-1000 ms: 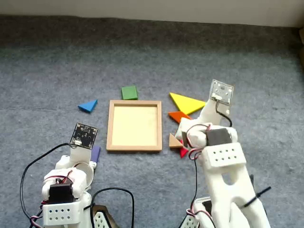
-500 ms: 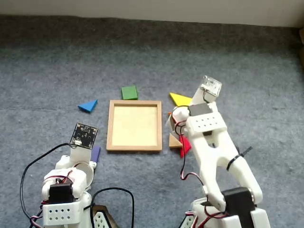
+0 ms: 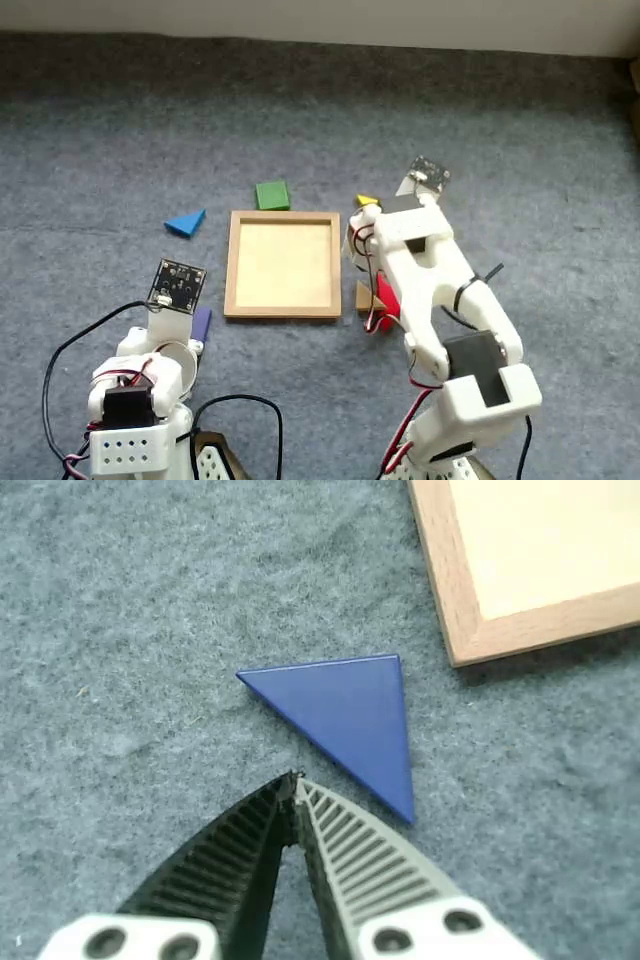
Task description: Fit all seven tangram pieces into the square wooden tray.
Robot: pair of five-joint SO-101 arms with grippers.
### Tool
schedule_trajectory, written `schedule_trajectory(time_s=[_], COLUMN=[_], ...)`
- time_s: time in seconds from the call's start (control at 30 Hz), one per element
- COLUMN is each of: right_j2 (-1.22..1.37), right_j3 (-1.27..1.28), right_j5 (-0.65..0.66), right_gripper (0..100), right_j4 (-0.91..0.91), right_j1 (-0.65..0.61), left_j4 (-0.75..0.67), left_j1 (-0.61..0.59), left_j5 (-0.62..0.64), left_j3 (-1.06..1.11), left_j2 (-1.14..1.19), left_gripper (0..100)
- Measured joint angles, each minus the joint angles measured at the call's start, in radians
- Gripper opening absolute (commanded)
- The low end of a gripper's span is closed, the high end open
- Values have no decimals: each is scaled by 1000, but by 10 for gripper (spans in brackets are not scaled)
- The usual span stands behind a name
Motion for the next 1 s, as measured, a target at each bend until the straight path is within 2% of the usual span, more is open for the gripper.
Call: schedule_trajectory(time_s=[0.4, 1.0], right_j2=[48, 49], right_j3=[-2, 25], right_j5=[-5, -5], right_gripper=[376, 376], right_j4=[-43, -98], right_j1=[48, 51], left_j4=[0, 0], left_j1=[0, 0], left_j5=[0, 0], left_j3=[0, 0], left_j2=[0, 0], left_gripper=[6, 6])
